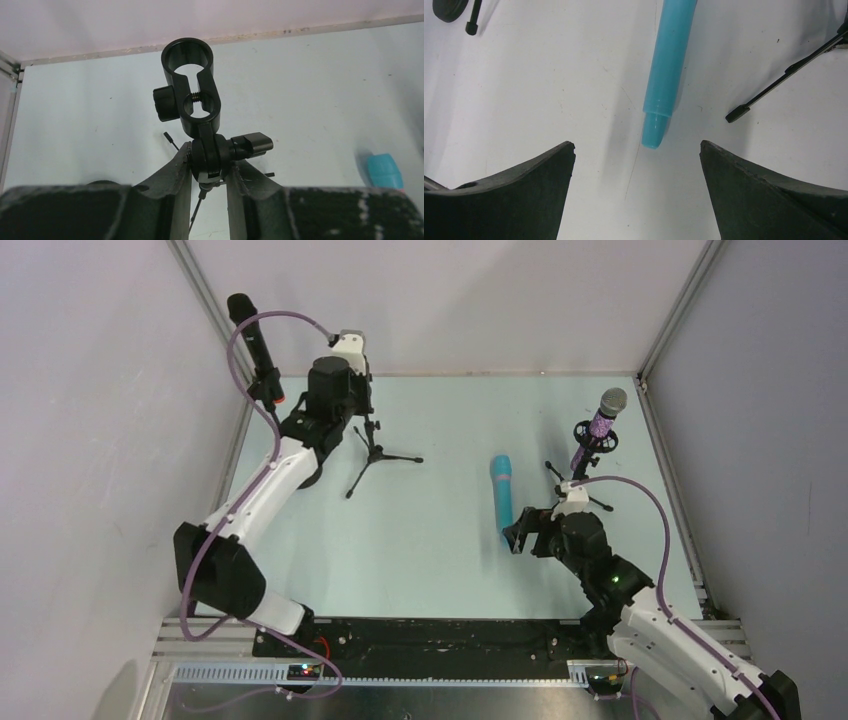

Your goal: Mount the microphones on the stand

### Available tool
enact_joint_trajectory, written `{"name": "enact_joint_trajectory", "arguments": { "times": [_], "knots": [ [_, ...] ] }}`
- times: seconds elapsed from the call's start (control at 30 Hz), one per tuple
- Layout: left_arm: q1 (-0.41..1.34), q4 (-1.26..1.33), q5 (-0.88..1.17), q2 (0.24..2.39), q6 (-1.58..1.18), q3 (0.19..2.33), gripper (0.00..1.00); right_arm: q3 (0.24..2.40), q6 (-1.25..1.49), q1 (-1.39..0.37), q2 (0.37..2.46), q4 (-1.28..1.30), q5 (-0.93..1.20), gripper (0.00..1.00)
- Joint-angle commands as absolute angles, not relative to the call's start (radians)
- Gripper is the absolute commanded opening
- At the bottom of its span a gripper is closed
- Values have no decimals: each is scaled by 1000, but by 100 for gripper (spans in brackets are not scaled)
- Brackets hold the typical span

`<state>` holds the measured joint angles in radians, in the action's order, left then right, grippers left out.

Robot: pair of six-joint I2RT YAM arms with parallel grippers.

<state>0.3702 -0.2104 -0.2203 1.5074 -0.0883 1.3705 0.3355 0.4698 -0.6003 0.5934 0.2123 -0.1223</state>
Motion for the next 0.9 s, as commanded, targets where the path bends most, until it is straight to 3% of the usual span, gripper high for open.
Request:
{"name": "enact_joint_trajectory", "arguments": {
  "times": [0.0, 0.87],
  "knots": [
    [371, -151, -122, 1378, -62, 1380, 1, 333, 455, -596, 569, 206, -126, 100],
    [390, -151, 861, 1230, 255, 1222, 0, 356, 434, -583, 543, 282, -114, 100]
  ]
}}
